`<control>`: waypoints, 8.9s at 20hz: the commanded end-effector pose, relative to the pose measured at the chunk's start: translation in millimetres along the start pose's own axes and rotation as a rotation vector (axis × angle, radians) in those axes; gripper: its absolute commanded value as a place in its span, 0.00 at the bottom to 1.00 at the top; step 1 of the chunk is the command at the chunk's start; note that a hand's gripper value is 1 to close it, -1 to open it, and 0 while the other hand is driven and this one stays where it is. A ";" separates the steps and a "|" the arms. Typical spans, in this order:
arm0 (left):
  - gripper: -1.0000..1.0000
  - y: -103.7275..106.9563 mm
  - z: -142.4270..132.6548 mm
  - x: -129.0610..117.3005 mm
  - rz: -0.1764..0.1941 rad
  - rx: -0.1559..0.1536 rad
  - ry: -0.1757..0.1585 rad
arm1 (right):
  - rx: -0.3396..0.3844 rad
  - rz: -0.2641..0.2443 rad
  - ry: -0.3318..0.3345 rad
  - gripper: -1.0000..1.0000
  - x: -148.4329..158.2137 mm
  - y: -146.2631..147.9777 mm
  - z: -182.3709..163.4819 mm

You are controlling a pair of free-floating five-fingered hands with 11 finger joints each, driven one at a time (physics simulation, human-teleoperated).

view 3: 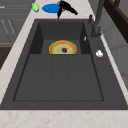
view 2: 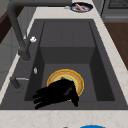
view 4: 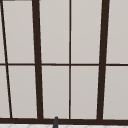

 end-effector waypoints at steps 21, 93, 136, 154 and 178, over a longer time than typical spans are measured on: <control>0.00 5.0 157.3 -19.0 0.129 0.273 -0.082 | 0.000 0.000 0.000 0.50 0.0 0.0 0.0; 1.00 -8.1 256.5 5.1 0.314 0.189 0.079 | 0.000 0.000 0.000 0.50 0.0 0.0 0.0; 1.00 71.1 148.4 28.4 0.259 0.239 0.033 | 0.000 0.000 0.000 0.50 0.0 0.0 0.0; 1.00 69.1 31.0 66.9 0.279 0.213 0.070 | 0.000 0.000 0.000 0.50 0.0 0.0 0.0; 1.00 3.8 -138.8 110.4 0.211 0.260 0.027 | 0.000 0.000 0.000 0.50 0.0 0.0 0.0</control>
